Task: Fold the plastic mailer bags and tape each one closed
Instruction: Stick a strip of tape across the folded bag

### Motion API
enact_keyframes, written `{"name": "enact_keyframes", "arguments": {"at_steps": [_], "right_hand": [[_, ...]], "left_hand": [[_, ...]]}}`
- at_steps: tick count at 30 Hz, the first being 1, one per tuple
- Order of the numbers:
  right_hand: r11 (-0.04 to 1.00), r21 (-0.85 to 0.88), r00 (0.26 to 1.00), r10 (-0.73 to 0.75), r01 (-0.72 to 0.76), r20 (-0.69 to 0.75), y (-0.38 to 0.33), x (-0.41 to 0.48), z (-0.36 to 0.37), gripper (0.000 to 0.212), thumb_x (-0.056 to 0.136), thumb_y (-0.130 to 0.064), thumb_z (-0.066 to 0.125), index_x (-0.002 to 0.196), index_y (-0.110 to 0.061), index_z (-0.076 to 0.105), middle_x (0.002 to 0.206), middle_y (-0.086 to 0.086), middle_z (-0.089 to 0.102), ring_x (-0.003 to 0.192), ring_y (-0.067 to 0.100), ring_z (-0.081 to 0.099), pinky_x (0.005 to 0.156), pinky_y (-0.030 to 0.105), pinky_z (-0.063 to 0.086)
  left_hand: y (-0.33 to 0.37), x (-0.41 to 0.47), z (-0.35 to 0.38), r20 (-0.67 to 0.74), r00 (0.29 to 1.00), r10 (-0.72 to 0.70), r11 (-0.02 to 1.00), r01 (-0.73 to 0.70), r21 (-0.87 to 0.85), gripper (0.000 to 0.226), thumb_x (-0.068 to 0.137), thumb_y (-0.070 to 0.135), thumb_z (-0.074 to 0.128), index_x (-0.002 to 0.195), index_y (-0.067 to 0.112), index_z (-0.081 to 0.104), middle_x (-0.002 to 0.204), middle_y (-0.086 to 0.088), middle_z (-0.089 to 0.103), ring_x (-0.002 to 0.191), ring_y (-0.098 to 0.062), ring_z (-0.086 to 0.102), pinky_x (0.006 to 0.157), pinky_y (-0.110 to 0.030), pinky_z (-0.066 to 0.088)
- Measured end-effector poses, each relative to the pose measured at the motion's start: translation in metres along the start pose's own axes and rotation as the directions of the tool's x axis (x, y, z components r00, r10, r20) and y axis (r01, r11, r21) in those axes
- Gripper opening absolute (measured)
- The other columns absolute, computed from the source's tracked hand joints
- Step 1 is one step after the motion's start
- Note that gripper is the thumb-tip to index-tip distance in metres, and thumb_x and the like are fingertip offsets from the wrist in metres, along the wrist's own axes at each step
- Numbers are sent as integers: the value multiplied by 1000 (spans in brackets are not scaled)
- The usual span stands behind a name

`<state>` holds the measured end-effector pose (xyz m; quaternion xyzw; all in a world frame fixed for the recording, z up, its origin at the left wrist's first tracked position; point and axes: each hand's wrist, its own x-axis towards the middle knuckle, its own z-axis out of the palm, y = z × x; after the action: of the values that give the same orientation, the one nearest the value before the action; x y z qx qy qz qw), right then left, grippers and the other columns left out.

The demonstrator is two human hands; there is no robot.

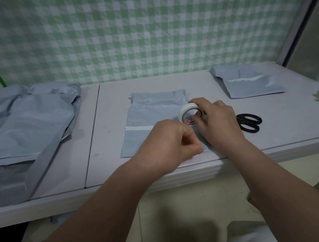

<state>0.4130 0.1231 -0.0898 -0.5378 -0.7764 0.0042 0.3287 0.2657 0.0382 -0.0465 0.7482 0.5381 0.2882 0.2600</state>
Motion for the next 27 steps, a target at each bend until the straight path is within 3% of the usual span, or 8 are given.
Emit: {"name": "enact_keyframes", "arguments": {"at_steps": [3, 6, 8, 10, 13, 17, 20, 27], "right_hand": [[1000, -1, 1000, -1, 1, 0, -1, -1, 0, 29, 88, -16, 55, 116, -21, 58, 83, 8, 65, 88, 32, 51, 80, 40, 36], [1000, 9, 1000, 3, -3, -1, -2, -1, -1, 29, 88, -15, 56, 117, -20, 58, 84, 8, 65, 88, 32, 51, 79, 40, 36], [1000, 17, 1000, 2, -2, -2, -2, -2, -2, 29, 88, -15, 56, 116, -21, 58, 84, 7, 65, 88, 32, 50, 78, 39, 36], [1000, 26, 1000, -2, 2, -2, -2, -3, -3, 28, 89, -15, 56, 116, -20, 58, 84, 7, 64, 87, 31, 50, 77, 39, 36], [999, 36, 1000, 4, -4, 1, -3, -3, -3, 28, 89, -14, 56, 117, -20, 59, 84, 5, 64, 86, 30, 50, 76, 38, 36], [999, 51, 1000, 13, -13, 1, -3, -3, -4, 28, 89, -15, 57, 117, -20, 59, 83, 3, 64, 85, 28, 50, 75, 36, 35], [998, 60, 1000, 14, -14, 6, -4, -3, -4, 28, 89, -13, 57, 116, -19, 59, 83, 3, 64, 85, 29, 49, 75, 37, 36], [998, 63, 1000, 2, -3, 9, -4, -3, -6, 29, 89, -14, 56, 117, -22, 60, 84, 4, 65, 87, 30, 51, 76, 37, 36]], "left_hand": [[-2, 4, -2, -66, 998, 0, 998, 3, 58, 20, 74, 20, 79, 61, 11, 66, 62, 2, 67, 62, -6, 61, 61, -20, 48], [-8, 8, -4, -111, 994, 0, 998, 7, 60, 36, 81, 30, 71, 54, 12, 56, 53, 3, 58, 50, -5, 51, 52, -18, 38], [-13, 10, -6, -123, 992, 18, 997, -9, 72, 31, 86, 27, 66, 63, 7, 64, 62, -5, 61, 58, -9, 54, 60, -27, 44], [-17, 13, -5, -114, 993, 41, 990, -25, 138, 13, 87, 14, 64, 95, 12, 73, 89, -6, 67, 85, -16, 60, 81, -30, 46], [-23, 17, 4, -79, 997, 4, 958, 19, 287, 38, 90, 16, 55, 128, 19, 57, 119, -4, 59, 112, -20, 51, 98, -30, 38], [-18, 15, 23, -15, 996, -86, 887, 84, 455, 43, 97, 33, 40, 135, 12, 40, 131, -5, 46, 118, -22, 42, 99, -31, 29], [-16, 10, 29, -96, 988, -117, 872, 149, 466, 48, 97, 37, 39, 137, 11, 33, 133, -5, 43, 117, -21, 38, 96, -31, 28], [-30, 18, 37, -48, 992, -117, 784, 122, 608, 59, 98, 44, 25, 146, 9, 23, 156, -7, 17, 142, -19, 14, 116, -40, 11]]}}
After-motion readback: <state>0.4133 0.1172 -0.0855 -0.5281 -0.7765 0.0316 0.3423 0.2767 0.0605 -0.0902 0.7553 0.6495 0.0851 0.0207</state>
